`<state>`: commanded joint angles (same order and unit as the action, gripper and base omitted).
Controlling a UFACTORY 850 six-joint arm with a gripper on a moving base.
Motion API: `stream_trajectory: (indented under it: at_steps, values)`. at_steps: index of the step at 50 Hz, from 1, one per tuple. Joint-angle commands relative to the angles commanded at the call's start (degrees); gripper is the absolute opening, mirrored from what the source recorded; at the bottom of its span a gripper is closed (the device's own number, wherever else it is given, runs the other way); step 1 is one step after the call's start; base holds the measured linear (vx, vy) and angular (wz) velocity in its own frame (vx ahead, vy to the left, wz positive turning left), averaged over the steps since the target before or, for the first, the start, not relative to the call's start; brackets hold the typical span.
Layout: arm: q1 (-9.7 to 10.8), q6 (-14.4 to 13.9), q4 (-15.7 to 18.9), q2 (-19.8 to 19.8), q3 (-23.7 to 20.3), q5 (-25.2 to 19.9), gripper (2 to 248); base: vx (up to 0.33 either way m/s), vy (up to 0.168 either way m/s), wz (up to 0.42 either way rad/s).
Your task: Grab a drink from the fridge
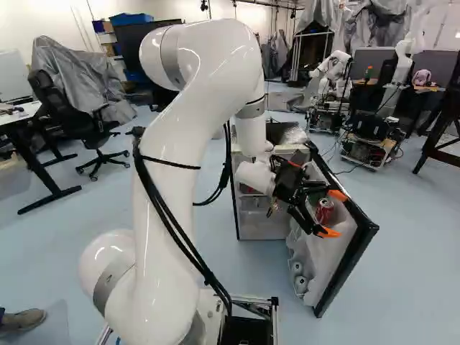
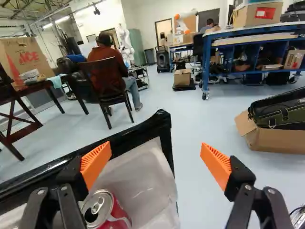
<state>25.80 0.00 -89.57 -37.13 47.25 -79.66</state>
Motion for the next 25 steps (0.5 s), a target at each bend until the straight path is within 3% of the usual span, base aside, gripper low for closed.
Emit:
stream_trajectory:
  at_steps: [25]
  values:
    - [4.0, 0.0, 1.1, -3.0, 6.2, 0.0, 247, 0.0, 0.0, 0.0]
